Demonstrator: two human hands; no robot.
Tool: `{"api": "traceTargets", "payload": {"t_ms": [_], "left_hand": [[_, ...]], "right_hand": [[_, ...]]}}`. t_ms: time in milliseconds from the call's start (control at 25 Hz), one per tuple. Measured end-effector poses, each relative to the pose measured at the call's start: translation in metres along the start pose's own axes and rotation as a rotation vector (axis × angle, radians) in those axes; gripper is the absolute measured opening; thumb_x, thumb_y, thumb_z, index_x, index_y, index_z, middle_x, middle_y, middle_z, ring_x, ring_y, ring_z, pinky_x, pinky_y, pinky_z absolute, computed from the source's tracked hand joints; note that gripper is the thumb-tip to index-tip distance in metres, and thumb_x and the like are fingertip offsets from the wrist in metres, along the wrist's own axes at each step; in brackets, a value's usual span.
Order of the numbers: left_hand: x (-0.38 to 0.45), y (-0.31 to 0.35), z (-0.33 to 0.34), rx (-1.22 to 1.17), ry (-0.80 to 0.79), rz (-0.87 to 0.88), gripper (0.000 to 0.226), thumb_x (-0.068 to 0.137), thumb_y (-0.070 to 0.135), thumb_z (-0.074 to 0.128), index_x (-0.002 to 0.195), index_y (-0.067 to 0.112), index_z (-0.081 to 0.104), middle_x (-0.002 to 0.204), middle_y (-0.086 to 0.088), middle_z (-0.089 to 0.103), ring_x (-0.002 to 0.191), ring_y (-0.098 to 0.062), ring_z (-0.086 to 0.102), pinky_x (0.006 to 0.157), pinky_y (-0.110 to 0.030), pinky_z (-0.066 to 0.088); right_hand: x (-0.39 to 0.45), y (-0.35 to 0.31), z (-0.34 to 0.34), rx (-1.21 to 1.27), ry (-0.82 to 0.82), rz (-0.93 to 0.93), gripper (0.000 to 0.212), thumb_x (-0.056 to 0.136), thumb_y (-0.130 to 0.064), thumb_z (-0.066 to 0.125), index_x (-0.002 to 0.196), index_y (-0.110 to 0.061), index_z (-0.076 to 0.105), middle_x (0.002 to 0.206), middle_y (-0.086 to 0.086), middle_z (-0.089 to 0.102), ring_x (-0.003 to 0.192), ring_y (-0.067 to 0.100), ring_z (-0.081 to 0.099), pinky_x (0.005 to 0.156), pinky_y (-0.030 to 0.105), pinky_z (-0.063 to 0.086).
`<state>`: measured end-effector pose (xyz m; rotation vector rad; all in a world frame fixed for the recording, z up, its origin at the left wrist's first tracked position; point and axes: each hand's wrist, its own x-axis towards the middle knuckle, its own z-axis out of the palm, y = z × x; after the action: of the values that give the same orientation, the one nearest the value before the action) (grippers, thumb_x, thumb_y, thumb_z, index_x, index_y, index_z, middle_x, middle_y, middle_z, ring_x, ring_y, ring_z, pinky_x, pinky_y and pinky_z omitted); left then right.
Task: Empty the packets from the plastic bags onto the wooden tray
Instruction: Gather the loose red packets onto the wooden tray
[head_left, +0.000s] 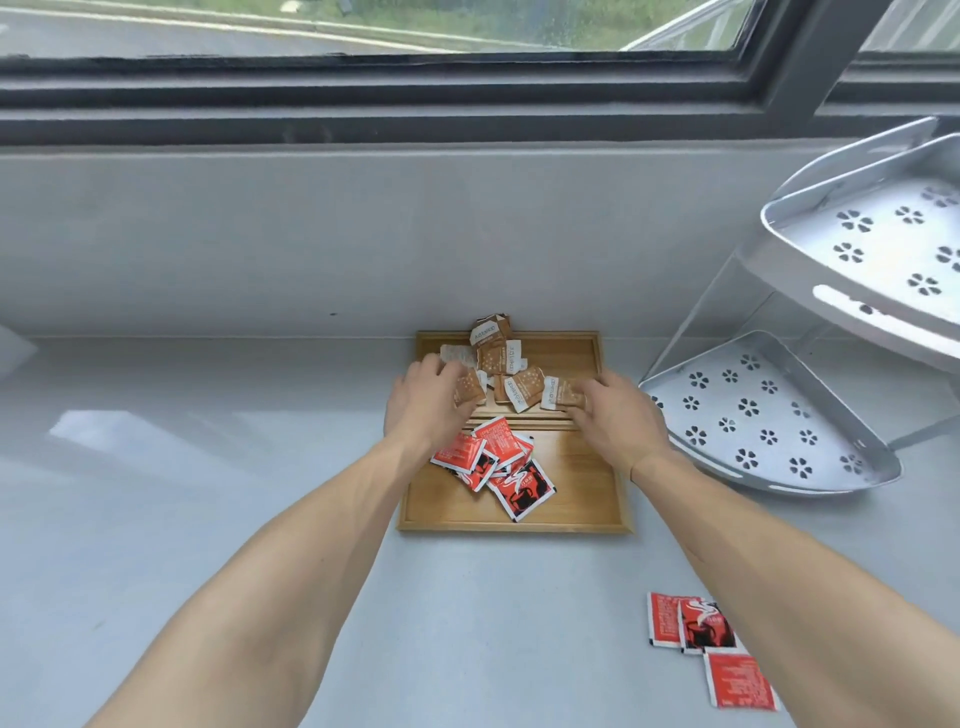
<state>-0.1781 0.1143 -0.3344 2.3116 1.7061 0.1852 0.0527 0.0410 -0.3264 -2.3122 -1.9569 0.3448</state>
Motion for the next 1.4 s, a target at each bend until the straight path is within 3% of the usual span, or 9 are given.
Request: {"api": "traceTargets", "payload": {"t_ms": [200,440,600,760,960,1240,1400], "left_hand": [[-0.051,0.02,-0.008,-0.118,-0.036,0.024,0.042,0.084,0.047,0.064,0.122,0.03,0.06,0.127,0.002,0.06,0.116,-0.021,0.054,0.091,-0.041,0.049],[-0.113,0.055,0.003,-0.194,-0.201,0.186,0.035,0.082,0.05,0.061,0.112,0.032,0.063,0.116,0.005,0.06,0.11,-0.019,0.055,0.087,-0.037,0.048],[-0.148,0.079,0.021,-0.202,-0.29,0.319,0.042,0.081,0.051,0.063,0.117,0.029,0.063,0.115,0.005,0.06,0.112,-0.018,0.054,0.089,-0.035,0.045],[-0.174,0.106,0.037,-0.21,-0.374,0.377,0.043,0.08,0.05,0.063,0.118,0.029,0.063,0.119,0.006,0.06,0.113,-0.017,0.055,0.091,-0.035,0.046],[-0.196,0.145,0.056,-0.15,-0.404,0.368,0.042,0.084,0.051,0.061,0.121,0.033,0.061,0.118,0.005,0.06,0.115,-0.017,0.053,0.091,-0.035,0.044],[-0.198,0.197,0.082,-0.028,-0.276,0.345,0.032,0.087,0.036,0.056,0.118,0.031,0.064,0.113,0.001,0.06,0.111,-0.023,0.052,0.087,-0.037,0.041],[-0.193,0.219,0.101,0.054,-0.286,0.373,0.035,0.089,0.039,0.053,0.122,0.029,0.061,0.118,0.0,0.057,0.112,-0.024,0.05,0.089,-0.038,0.038]], "right_hand": [[-0.067,0.012,-0.018,-0.016,-0.07,0.071,0.036,0.093,-0.043,0.05,0.123,-0.027,0.063,0.119,0.002,0.065,0.115,0.025,0.056,0.09,0.039,0.046],[-0.171,0.041,-0.022,-0.065,-0.13,0.222,0.037,0.094,-0.052,0.045,0.118,-0.034,0.066,0.125,-0.006,0.063,0.121,0.019,0.051,0.097,0.04,0.041],[-0.234,0.057,-0.014,-0.039,-0.151,0.378,0.036,0.093,-0.052,0.046,0.114,-0.034,0.068,0.123,-0.007,0.064,0.118,0.02,0.052,0.094,0.039,0.04],[-0.285,0.075,-0.007,-0.027,-0.164,0.469,0.034,0.094,-0.044,0.048,0.124,-0.034,0.062,0.125,-0.006,0.063,0.119,0.02,0.052,0.094,0.039,0.041],[-0.314,0.096,-0.001,-0.013,-0.164,0.463,0.039,0.096,-0.043,0.048,0.133,-0.034,0.054,0.129,-0.005,0.06,0.121,0.021,0.053,0.096,0.04,0.044],[-0.302,0.12,0.011,0.032,-0.22,0.314,0.05,0.093,-0.043,0.051,0.142,-0.038,0.042,0.141,-0.004,0.05,0.127,0.023,0.045,0.099,0.04,0.04],[-0.292,0.129,0.021,0.041,-0.22,0.266,0.048,0.095,-0.045,0.048,0.142,-0.038,0.041,0.146,-0.003,0.043,0.131,0.023,0.04,0.101,0.041,0.036]]}}
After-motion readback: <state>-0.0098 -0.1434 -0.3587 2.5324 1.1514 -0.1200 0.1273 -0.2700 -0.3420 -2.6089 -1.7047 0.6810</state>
